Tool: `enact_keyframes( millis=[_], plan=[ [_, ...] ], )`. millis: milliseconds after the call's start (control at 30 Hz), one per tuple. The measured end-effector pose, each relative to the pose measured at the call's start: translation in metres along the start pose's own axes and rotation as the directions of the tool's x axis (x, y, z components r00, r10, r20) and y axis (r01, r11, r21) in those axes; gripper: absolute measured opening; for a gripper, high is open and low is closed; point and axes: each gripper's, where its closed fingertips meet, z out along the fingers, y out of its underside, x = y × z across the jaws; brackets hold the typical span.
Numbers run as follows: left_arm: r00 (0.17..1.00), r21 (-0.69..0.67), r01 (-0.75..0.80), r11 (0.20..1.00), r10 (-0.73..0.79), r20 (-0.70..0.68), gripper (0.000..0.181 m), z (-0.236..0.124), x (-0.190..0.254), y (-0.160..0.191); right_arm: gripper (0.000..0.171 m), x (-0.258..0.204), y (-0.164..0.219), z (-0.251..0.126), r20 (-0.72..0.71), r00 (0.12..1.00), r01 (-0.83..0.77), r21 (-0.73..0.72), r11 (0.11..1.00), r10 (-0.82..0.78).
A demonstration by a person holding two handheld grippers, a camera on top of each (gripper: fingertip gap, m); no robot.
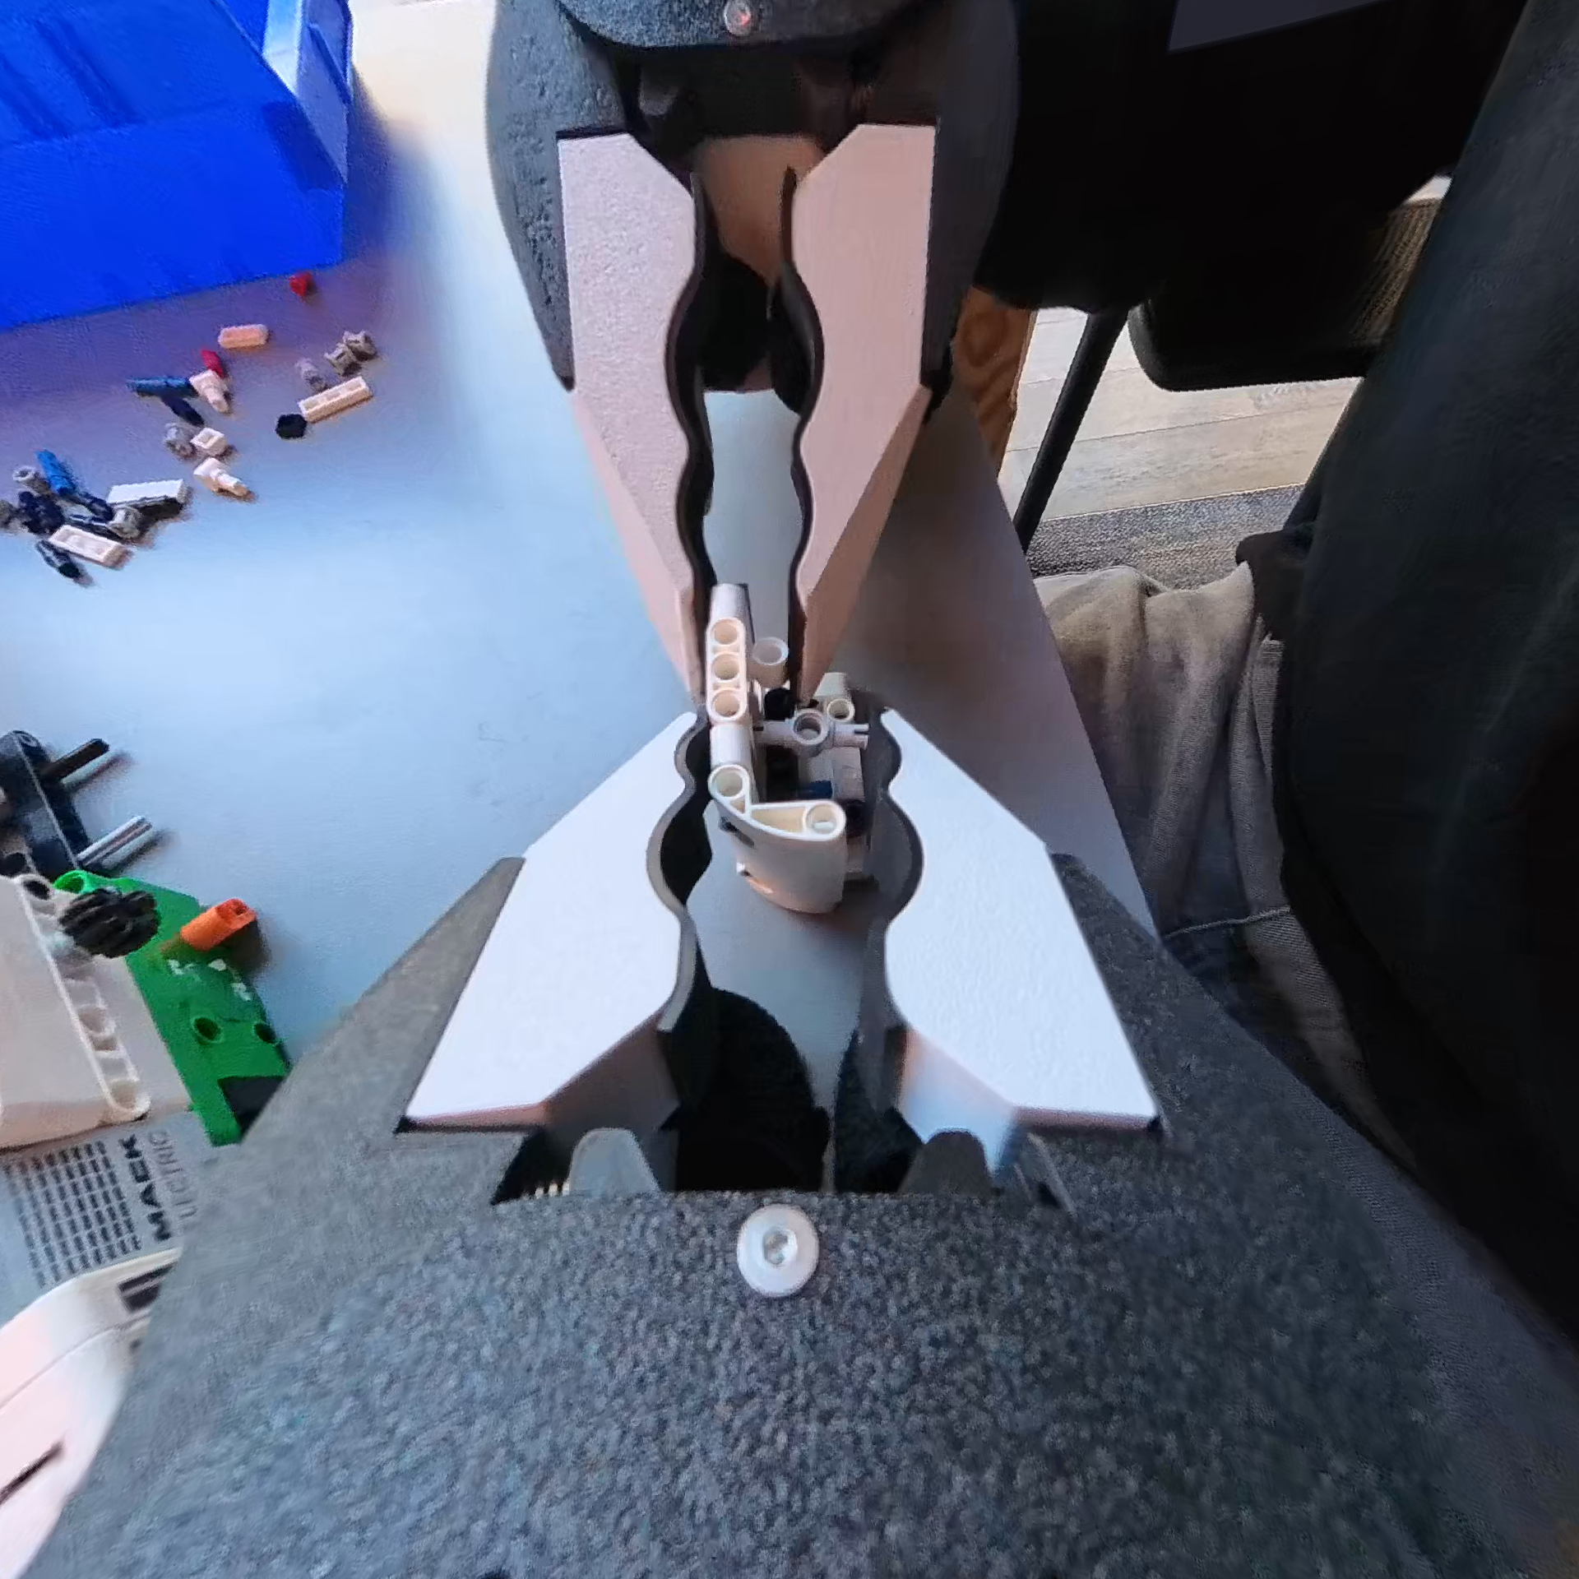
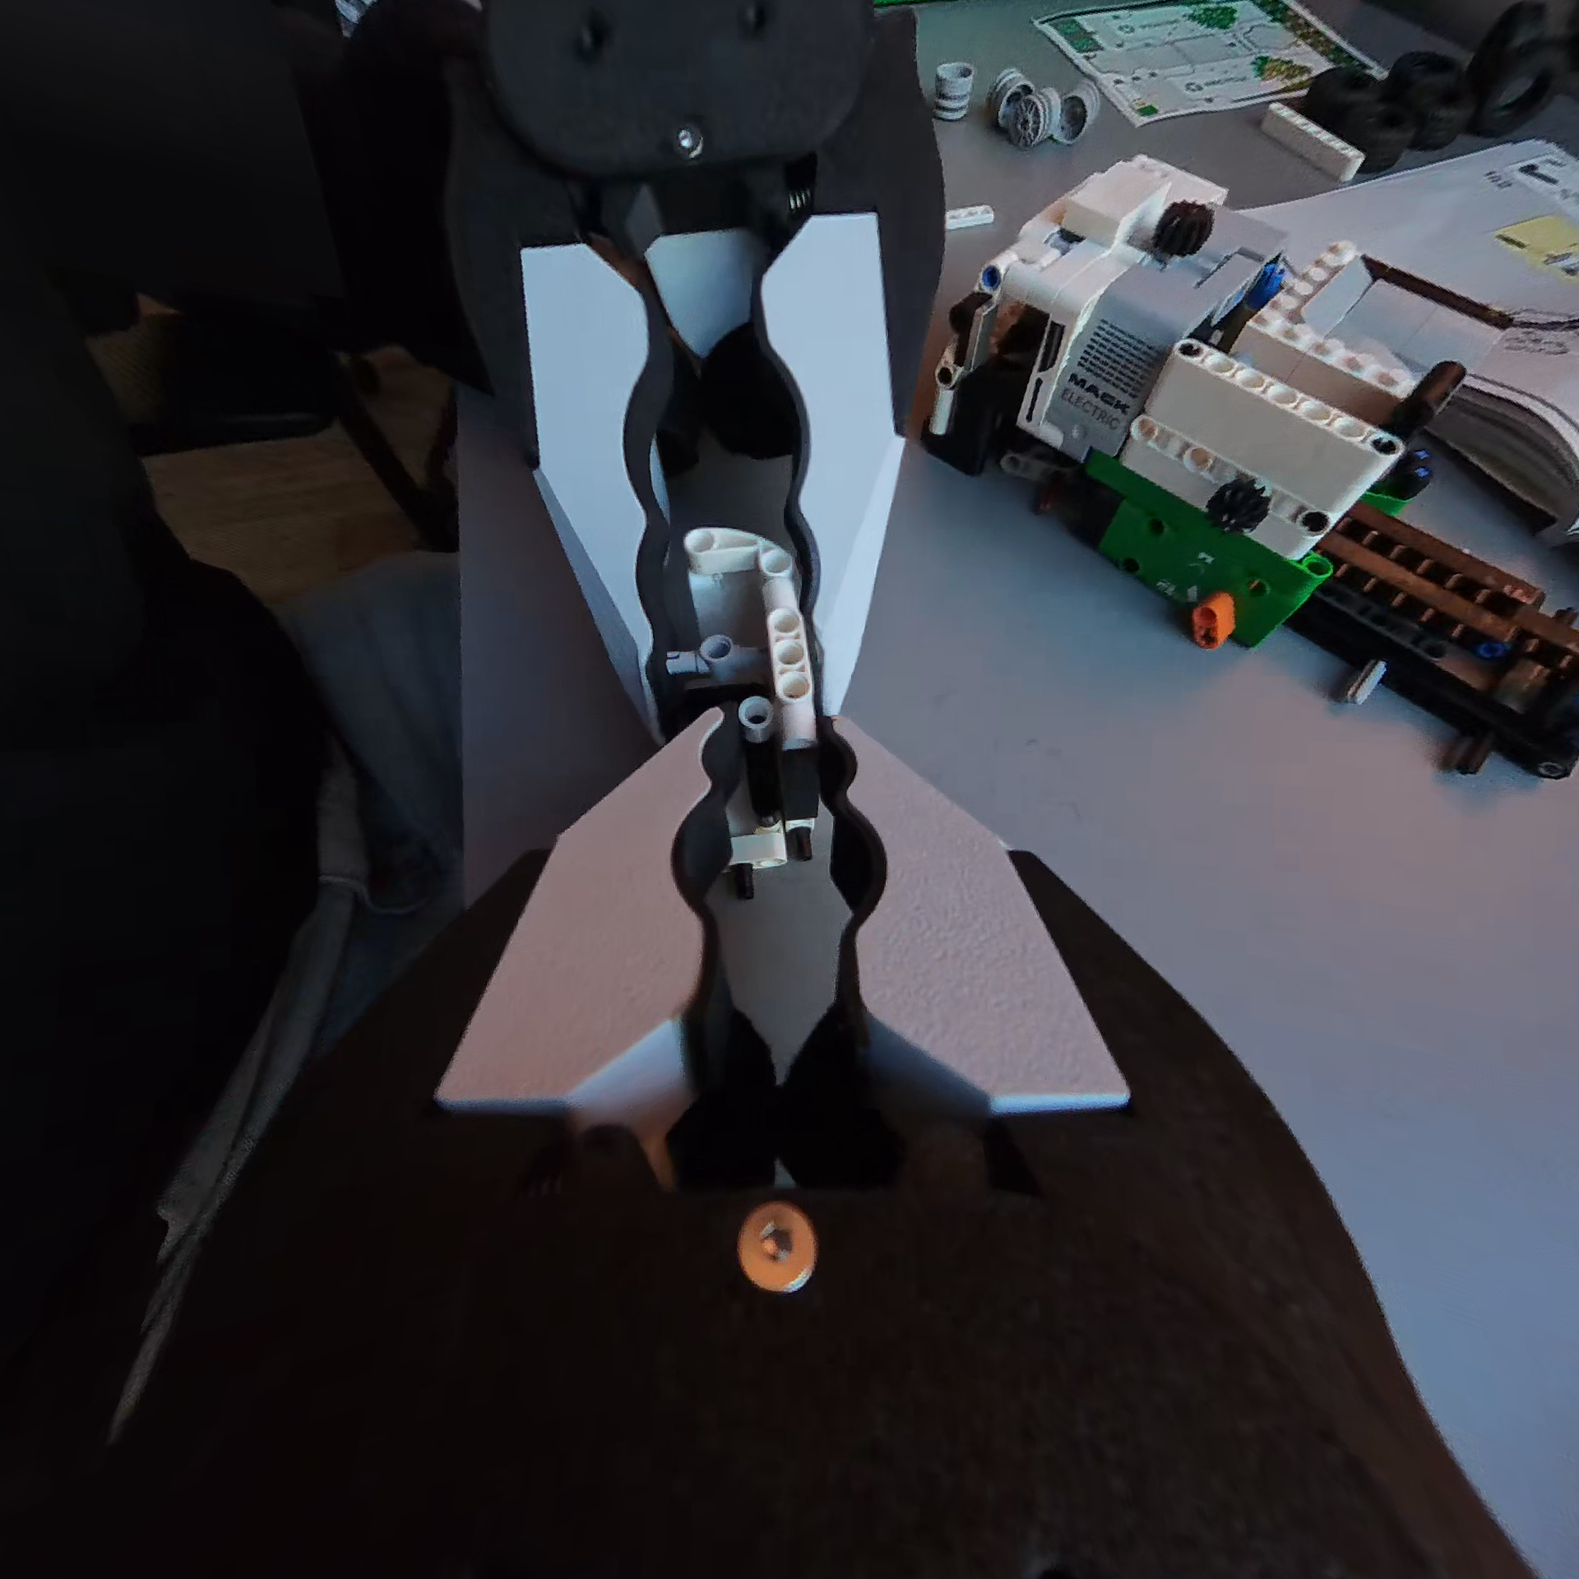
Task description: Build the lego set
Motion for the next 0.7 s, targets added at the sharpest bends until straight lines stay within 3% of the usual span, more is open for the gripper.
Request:
enact_keyframes(
  millis=[700],
  plan=[
    [0.999,-0.168,0.028,0.985,-0.035,-0.038,0.032,0.0005,-0.0006,0.0018,0.016,0.0001,0.0006,-0.0009,-0.006,1.0,-0.011,-0.045,0.999,0.01]
  ],
)
